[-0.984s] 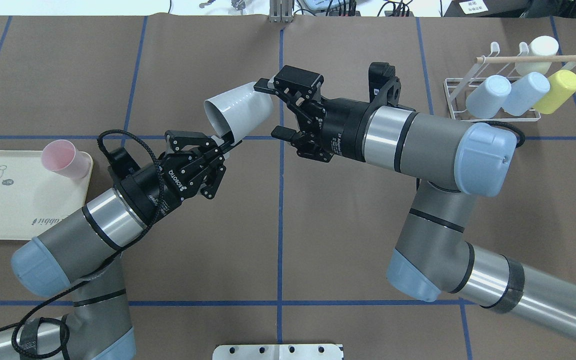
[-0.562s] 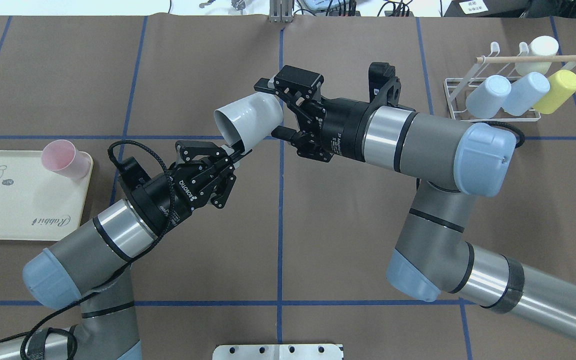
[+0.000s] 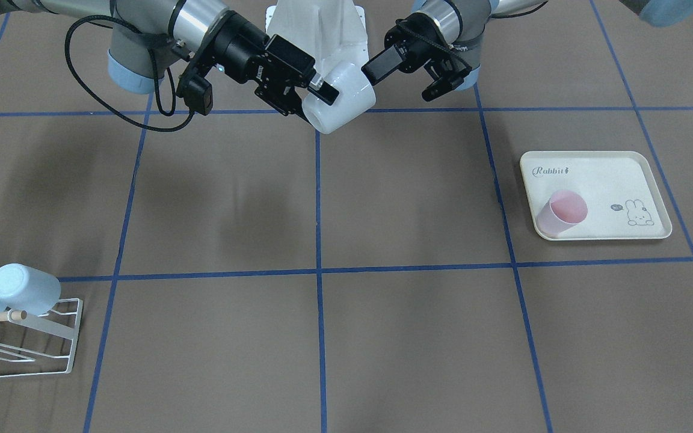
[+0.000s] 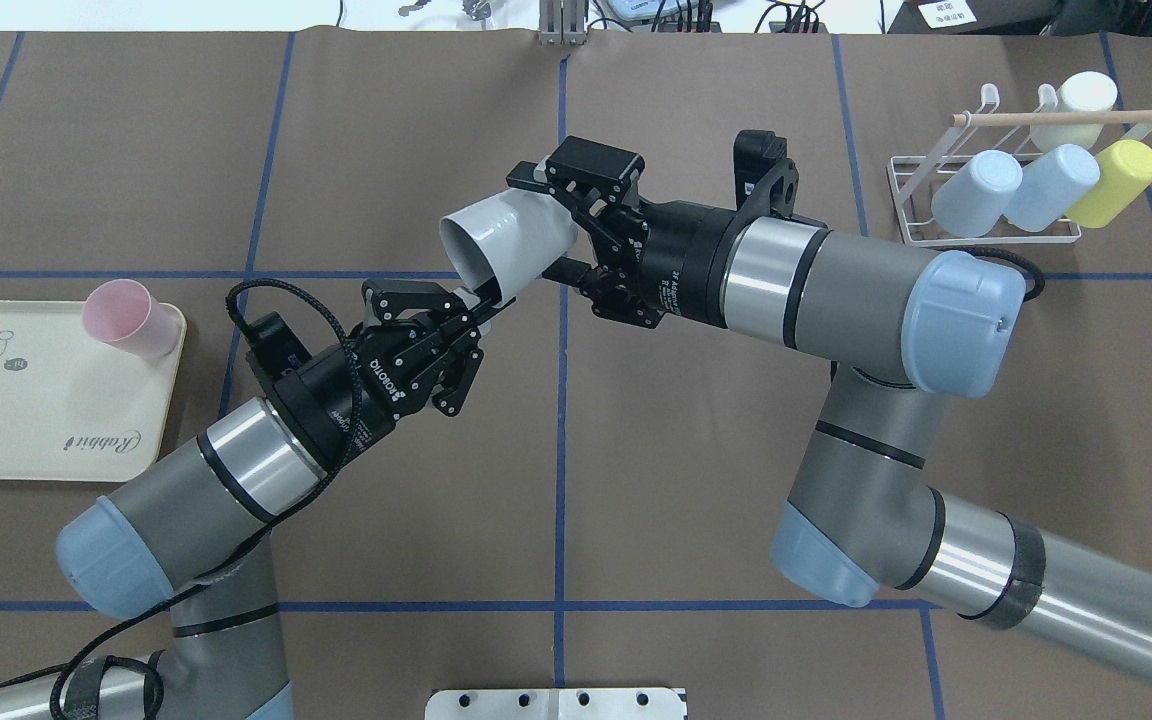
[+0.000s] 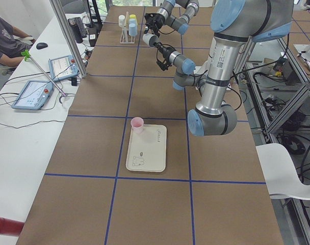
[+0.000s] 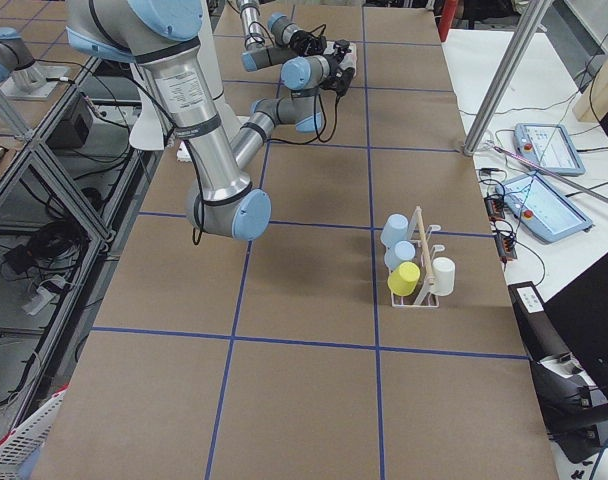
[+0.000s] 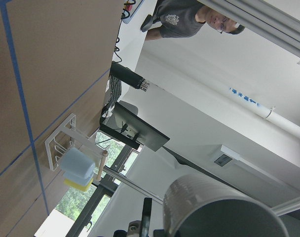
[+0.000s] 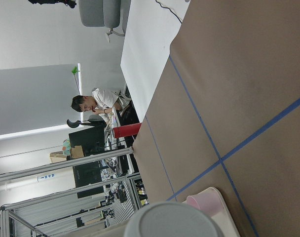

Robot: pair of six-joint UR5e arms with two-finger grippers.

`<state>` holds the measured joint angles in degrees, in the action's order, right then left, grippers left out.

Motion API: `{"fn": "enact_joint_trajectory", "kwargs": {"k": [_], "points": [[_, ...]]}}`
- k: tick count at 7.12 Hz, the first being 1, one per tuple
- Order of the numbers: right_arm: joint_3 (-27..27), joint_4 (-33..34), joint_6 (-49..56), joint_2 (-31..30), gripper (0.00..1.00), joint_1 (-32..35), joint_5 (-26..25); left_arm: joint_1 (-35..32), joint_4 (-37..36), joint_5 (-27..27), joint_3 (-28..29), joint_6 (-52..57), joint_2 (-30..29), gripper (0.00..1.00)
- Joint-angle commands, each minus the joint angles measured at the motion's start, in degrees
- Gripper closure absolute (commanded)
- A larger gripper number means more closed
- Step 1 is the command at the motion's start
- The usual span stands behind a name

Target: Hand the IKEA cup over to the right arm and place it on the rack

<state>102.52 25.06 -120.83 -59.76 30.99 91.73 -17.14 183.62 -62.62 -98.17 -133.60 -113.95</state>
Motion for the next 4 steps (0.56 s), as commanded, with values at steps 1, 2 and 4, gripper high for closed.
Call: {"fn": "enact_joint_trajectory", "kwargs": {"k": [1,2,4], "points": [[0.0,0.0,0.1,0.1,0.00,-0.1,-0.1,0.0,-1.1,0.2,0.0,0.0,-0.7,1.00],[0.0,0.0,0.1,0.0,0.00,-0.1,-0.1,0.2,-1.2,0.2,0.0,0.0,-0.9,1.00],[0.0,0.0,0.0,0.1,0.10,-0.1,-0.7,0.6,-1.4,0.3,0.0,0.0,-0.9,1.00]]}}
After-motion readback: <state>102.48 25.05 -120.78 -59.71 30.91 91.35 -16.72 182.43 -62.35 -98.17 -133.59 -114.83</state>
